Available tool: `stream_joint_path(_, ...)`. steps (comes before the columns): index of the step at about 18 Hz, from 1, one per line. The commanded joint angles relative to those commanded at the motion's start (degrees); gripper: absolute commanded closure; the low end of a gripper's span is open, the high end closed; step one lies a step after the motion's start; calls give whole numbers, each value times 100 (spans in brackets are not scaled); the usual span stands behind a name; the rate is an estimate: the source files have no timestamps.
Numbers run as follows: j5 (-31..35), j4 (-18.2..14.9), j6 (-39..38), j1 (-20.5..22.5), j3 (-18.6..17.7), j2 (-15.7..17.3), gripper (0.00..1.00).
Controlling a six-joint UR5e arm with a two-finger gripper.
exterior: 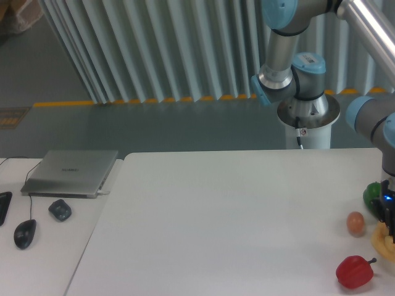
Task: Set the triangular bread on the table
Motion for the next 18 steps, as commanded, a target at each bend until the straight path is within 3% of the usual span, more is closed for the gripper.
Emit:
stream_joint_path(4,71,-131,53,-9,0,263,0)
stream_joint_path(8,-78,-929,105,26,210,457,0)
stream_joint_path(12,-79,-1651,886,61,720,422,0)
stream_joint_path(18,-87,-2083,2038,281,1081,404,0)
